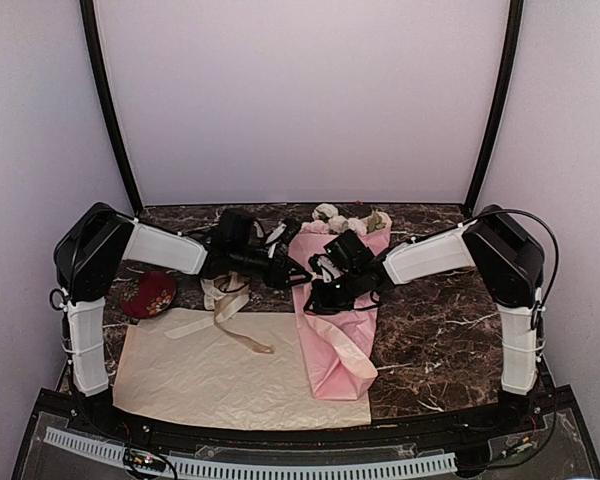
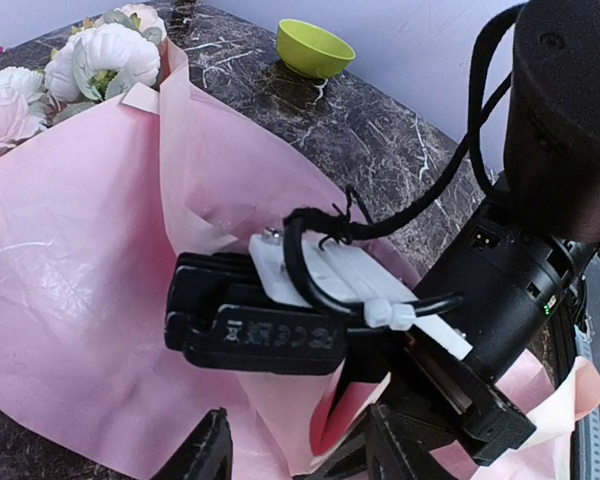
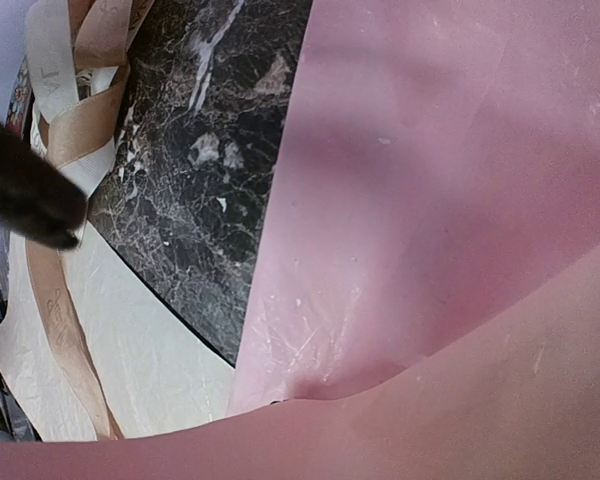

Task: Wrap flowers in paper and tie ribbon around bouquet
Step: Fold the two-thirds-folded wrapping paper at the center of the board.

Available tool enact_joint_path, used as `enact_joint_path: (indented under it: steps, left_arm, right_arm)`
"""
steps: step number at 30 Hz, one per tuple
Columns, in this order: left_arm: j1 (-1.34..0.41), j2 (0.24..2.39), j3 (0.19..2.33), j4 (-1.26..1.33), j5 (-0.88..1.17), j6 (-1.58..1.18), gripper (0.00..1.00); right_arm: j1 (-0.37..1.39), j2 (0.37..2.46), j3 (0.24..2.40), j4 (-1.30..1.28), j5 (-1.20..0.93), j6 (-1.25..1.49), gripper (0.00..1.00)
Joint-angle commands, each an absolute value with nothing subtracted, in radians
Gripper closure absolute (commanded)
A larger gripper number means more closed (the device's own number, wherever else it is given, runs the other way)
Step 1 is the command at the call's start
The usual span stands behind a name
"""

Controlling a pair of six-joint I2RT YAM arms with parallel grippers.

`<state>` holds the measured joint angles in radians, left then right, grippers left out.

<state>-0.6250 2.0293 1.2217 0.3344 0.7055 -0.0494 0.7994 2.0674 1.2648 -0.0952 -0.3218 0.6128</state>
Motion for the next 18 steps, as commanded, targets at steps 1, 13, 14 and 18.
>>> enact_joint_path:
  steps: [1, 13, 14, 18]
  left_arm:
    - [-0.653, 2.049, 1.263, 0.294, 0.666, -0.019, 0.56]
    - [-0.634, 2.064, 1.264, 0.295, 0.633, -0.036, 1.00]
    - [-0.624, 2.070, 1.259, 0.308, 0.629, -0.051, 1.00]
    - [-0.575, 2.117, 1.274, 0.323, 0.656, -0.099, 1.00]
  right_arm:
    - [0.800, 2.081, 1.261, -0.151, -0.317, 0.596, 1.00]
    - [0.799, 2.044, 1.283, -0.209, -0.320, 0.551, 0.87]
    - [0.799, 2.029, 1.285, -0.220, -0.317, 0.541, 0.85]
    - [0.800, 1.963, 1.285, -0.286, -0.328, 0.500, 0.73]
